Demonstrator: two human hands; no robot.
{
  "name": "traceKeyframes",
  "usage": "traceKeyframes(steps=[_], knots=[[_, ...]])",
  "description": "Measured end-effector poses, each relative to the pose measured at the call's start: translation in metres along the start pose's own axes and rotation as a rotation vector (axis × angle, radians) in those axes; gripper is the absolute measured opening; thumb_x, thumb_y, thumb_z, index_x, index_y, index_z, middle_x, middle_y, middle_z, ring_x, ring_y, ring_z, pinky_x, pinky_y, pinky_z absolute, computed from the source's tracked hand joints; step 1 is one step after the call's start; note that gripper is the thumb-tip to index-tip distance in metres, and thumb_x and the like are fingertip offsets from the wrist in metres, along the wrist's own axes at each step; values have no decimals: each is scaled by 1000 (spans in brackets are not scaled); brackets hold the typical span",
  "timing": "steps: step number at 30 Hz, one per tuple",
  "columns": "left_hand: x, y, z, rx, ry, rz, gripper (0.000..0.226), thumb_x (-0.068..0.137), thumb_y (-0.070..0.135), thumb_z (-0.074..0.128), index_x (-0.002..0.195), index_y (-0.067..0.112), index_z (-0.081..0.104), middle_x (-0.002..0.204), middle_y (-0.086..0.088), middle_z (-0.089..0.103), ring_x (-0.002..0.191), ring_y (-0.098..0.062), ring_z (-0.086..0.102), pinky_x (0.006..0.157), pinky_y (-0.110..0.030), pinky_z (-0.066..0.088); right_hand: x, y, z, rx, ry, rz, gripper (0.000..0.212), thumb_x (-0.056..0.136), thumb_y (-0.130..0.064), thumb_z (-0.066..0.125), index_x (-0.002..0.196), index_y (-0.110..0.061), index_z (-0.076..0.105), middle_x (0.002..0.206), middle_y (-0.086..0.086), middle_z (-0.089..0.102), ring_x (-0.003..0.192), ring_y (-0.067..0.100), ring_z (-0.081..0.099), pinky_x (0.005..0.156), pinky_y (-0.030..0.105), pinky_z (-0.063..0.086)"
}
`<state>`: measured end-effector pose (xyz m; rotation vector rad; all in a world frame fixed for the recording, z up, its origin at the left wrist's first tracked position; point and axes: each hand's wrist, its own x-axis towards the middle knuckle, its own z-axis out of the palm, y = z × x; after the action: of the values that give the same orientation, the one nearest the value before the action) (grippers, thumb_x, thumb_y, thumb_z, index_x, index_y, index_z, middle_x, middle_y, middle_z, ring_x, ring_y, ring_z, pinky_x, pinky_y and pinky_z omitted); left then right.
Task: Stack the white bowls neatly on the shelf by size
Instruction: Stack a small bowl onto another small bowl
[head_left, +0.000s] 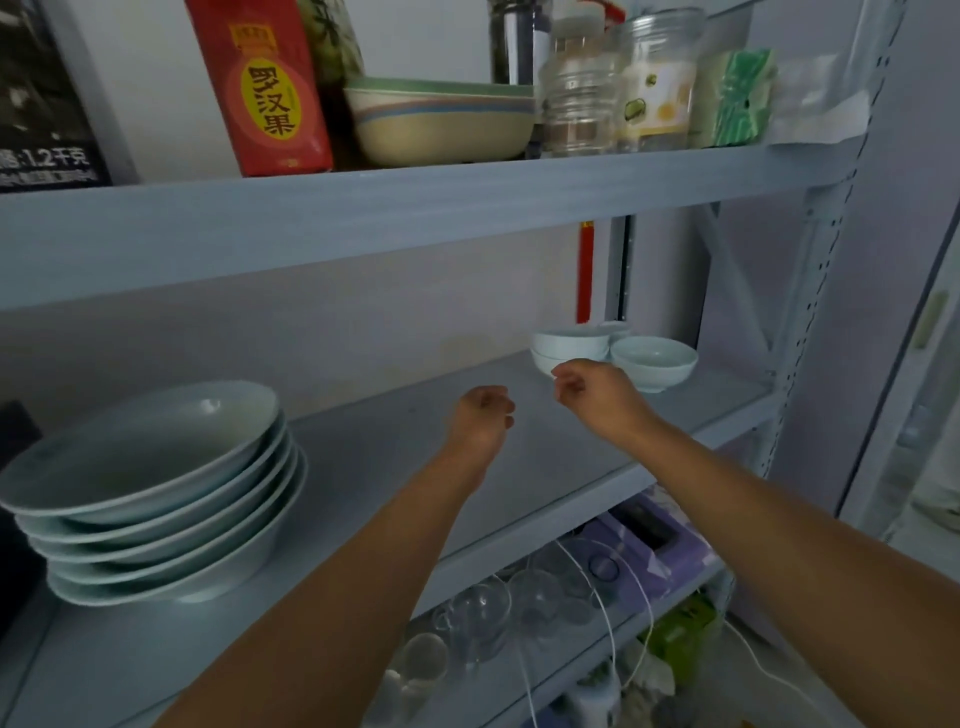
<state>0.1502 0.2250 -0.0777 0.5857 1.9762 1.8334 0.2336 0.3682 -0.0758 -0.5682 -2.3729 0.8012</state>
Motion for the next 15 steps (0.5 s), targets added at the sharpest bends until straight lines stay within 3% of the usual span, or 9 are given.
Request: traceKeyframes(steps=[2,6,15], knots=[[13,2,8,-8,15,-7,33,98,14,44,126,3,57,108,-12,63,90,-20,59,77,-25,46,17,10,-3,-26,-10,-2,32,91,-11,58,122,-7,63,119,10,67,110,25,62,97,28,45],[42,11,24,-29,66,-17,29,98,12,46,122,0,58,103,-12,62,84,-20,59,63,-17,45,58,30,-15,-102,-29,-38,33,91,-15,60,123,-8,62,124,9,66,114,26,60,101,37,45],[80,2,52,-60,110,-58,15,100,17,46,108,12,58,98,-8,63,76,-12,59,70,-20,45,131,75,-26,-231,-52,-139,40,92,-12,55,132,-10,56,130,13,60,120,30,53,101,34,41]])
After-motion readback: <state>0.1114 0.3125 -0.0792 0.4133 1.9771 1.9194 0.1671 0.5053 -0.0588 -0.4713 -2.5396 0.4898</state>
